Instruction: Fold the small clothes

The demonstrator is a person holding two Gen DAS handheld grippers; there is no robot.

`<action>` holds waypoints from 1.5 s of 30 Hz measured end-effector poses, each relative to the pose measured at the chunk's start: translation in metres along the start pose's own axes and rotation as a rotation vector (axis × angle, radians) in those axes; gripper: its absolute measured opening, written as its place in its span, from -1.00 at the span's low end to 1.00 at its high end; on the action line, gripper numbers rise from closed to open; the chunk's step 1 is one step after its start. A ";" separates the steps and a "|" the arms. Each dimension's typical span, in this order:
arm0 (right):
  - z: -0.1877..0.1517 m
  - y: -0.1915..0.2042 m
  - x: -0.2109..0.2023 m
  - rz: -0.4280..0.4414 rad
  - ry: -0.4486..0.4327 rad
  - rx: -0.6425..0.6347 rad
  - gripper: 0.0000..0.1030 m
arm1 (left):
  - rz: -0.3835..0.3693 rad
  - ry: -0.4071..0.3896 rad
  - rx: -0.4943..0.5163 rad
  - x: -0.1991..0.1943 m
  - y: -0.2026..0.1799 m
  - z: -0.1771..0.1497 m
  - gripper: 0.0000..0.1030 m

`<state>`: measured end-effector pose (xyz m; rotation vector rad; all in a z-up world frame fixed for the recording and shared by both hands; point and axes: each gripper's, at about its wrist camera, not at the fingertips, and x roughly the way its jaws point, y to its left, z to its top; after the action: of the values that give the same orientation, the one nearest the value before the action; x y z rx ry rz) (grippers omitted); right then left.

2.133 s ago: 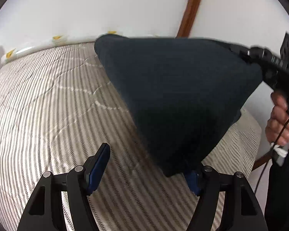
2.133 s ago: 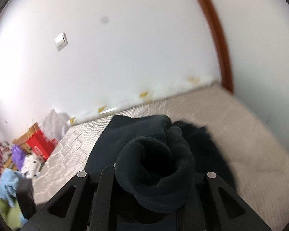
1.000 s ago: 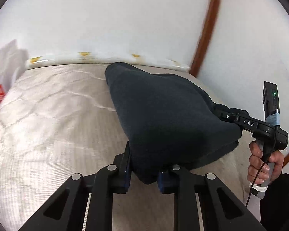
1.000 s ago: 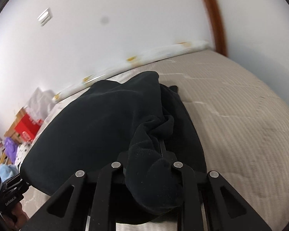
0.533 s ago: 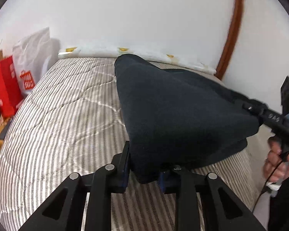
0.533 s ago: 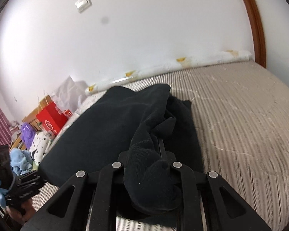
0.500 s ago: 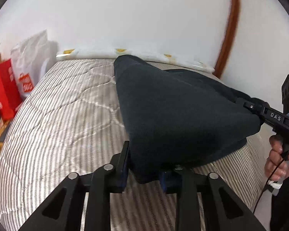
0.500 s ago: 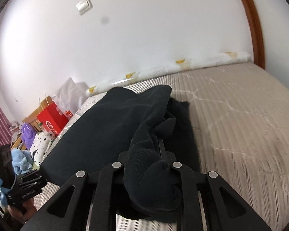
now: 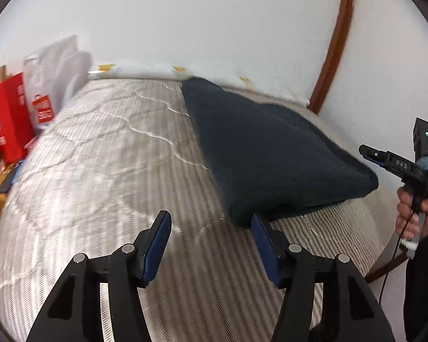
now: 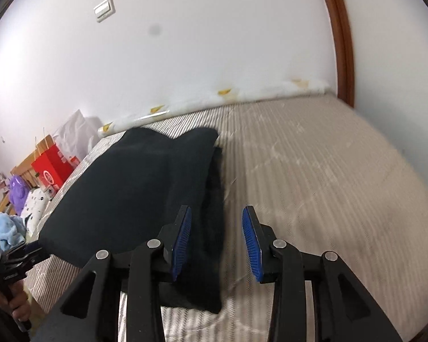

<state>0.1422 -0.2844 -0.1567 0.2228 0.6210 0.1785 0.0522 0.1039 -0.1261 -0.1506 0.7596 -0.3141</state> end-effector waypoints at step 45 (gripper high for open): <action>0.109 -0.005 0.200 0.077 0.216 -0.021 -0.96 | -0.013 0.110 0.042 0.169 0.010 0.144 0.24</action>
<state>0.3669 -0.2594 -0.1824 0.2090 0.8249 0.2858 0.2704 0.0602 -0.1356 -0.0995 0.8603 -0.3524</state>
